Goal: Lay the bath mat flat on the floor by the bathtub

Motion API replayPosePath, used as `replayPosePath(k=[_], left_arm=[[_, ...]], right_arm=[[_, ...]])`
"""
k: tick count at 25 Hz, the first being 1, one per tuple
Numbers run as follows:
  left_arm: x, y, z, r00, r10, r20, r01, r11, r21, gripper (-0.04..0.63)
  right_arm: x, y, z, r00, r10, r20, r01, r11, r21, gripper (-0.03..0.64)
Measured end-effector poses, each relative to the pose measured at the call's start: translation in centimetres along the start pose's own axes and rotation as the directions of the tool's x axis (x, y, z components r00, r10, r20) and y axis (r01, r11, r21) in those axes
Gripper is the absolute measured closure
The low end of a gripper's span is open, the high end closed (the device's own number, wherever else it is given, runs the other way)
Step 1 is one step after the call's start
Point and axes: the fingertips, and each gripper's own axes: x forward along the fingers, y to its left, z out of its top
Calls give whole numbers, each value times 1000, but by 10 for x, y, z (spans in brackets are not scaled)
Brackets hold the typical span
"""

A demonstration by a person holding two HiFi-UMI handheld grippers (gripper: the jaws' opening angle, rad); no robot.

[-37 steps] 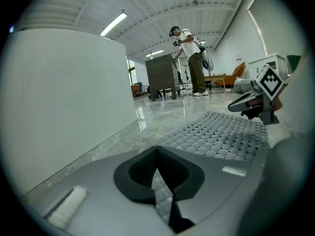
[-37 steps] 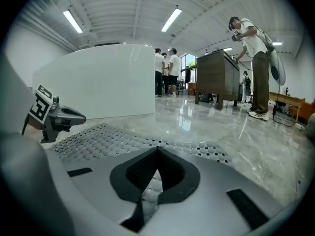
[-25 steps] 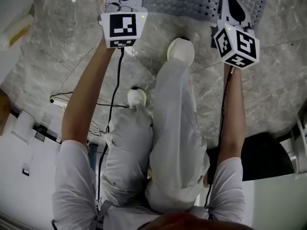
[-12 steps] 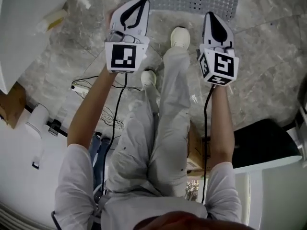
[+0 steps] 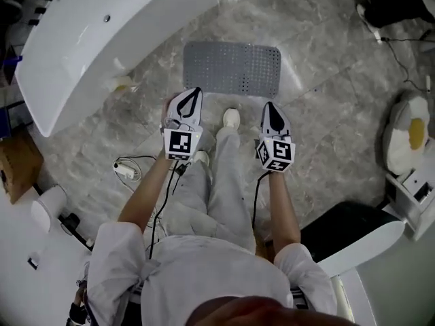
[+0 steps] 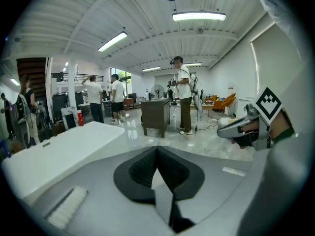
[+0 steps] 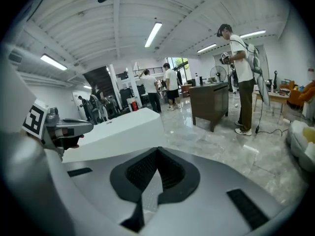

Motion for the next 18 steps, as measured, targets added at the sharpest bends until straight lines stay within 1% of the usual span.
replayPosePath(k=[2, 7, 10, 12, 14, 18], left_arm=[[-11, 6, 47, 1000, 6, 28, -6, 1000, 7, 595], [-66, -2, 150, 995, 9, 103, -2, 997, -73, 595], [-93, -7, 206, 986, 22, 164, -8, 996, -88, 595], [-111, -7, 238, 978, 30, 206, -15, 997, -73, 595], [-128, -4, 261, 971, 33, 238, -21, 998, -55, 595], [-152, 15, 295, 949, 63, 308, -39, 996, -85, 595]], right_arm=[[-17, 9, 55, 999, 21, 46, -20, 1000, -24, 615], [-76, 37, 167, 990, 60, 130, -53, 997, -58, 614], [-102, 52, 228, 975, 86, 205, -66, 992, -103, 615], [-115, 66, 261, 962, 105, 253, -71, 988, -138, 615], [-128, 82, 287, 947, 121, 296, -71, 982, -174, 615], [-151, 116, 327, 912, 163, 376, -70, 966, -249, 615]])
